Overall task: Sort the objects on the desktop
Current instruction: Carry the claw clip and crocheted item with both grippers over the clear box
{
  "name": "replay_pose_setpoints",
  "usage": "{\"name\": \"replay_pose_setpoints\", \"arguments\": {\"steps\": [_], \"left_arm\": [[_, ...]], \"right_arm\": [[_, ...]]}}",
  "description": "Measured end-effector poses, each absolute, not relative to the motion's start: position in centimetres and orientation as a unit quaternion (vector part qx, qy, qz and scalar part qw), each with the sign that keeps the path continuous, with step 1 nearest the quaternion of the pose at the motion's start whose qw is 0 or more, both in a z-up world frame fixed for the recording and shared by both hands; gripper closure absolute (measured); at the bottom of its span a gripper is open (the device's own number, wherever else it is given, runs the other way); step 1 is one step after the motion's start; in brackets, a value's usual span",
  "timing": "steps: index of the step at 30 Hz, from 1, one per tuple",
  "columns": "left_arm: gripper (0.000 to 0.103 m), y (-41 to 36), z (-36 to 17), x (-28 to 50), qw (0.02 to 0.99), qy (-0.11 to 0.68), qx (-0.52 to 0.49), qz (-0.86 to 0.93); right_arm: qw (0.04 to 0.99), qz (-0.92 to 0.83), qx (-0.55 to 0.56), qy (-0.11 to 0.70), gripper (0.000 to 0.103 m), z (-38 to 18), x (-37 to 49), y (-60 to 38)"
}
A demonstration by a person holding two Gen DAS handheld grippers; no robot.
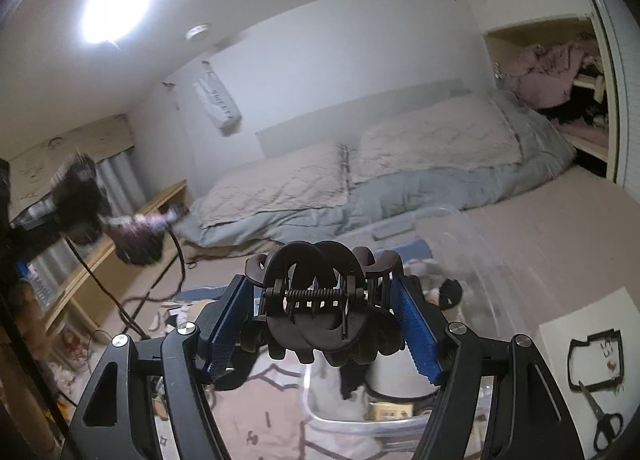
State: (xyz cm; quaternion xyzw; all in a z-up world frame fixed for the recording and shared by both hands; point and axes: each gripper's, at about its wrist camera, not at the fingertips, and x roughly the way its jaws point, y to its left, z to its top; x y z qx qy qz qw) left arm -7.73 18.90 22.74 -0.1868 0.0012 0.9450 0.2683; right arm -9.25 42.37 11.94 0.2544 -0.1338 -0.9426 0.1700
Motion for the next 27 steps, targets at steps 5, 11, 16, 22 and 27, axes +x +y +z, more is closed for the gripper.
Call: {"name": "replay_pose_setpoints", "arguments": {"steps": [5, 11, 16, 22, 27], "left_arm": [[0.083, 22.1, 22.5, -9.3, 0.298, -0.025, -0.173, 0.938], [0.083, 26.1, 19.3, -12.2, 0.311, -0.022, -0.193, 0.93], [0.083, 29.0, 14.1, -14.0, 0.325, -0.001, -0.242, 0.914], [0.083, 31.4, 6.0, -15.6, 0.307, 0.056, -0.333, 0.89], [0.083, 32.8, 0.5, -15.9, 0.288, 0.107, -0.398, 0.864]], "right_arm": [[0.138, -0.943, 0.263, -0.151, 0.031, 10.8, -10.0, 44.8], [0.101, -0.941, 0.273, -0.172, 0.031, 9.7, -10.5, 48.3], [0.084, -0.941, 0.267, -0.19, 0.031, 9.6, -10.1, 50.6], [0.075, -0.939, 0.274, -0.192, 0.031, 9.0, -11.2, 51.2], [0.077, -0.933, 0.288, -0.202, 0.031, 8.3, -12.3, 51.0]]}}
